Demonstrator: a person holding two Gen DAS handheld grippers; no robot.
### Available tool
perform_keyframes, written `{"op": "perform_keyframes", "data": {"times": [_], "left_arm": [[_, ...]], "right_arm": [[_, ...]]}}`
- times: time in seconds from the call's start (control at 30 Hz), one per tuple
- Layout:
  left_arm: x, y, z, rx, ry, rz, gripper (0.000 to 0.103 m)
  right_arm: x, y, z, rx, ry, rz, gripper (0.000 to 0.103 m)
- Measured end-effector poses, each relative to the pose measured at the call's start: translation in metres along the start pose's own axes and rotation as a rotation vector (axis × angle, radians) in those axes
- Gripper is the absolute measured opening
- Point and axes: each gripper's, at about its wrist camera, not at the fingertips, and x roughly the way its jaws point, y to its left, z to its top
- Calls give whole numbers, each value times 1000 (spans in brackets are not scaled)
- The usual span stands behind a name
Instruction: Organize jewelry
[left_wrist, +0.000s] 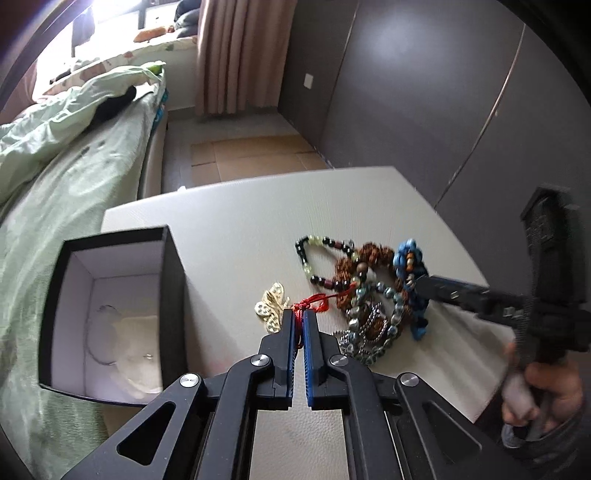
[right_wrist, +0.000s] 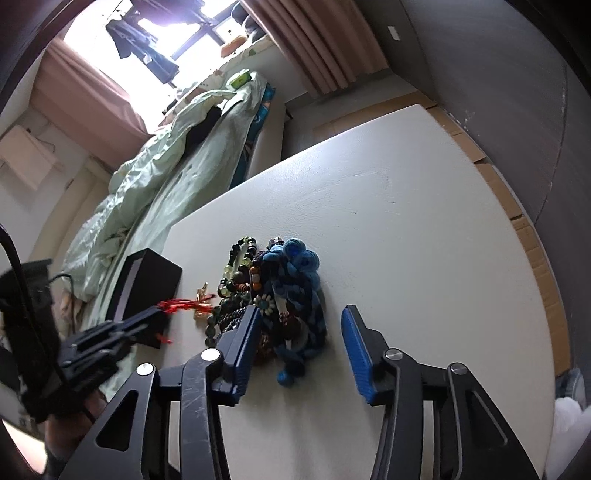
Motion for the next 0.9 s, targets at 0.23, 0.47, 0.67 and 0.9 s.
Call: {"op": "perform_keyframes", "data": {"times": [0.23, 0.47, 0.67, 0.9], "left_arm": [[-25, 10, 4, -35, -49, -18, 4], [-56, 23, 10, -62, -114, -11, 4], [-76, 42, 12, -101, -157, 9, 4], [-83, 68, 7, -151, -173, 43, 4]], "right_arm": [[1, 1, 2, -8, -13, -13, 12], [-29, 27, 9, -48, -80, 41, 11], [-45, 51, 17, -76, -117, 80, 11], [-49, 84, 21, -109, -142, 123, 11]]}}
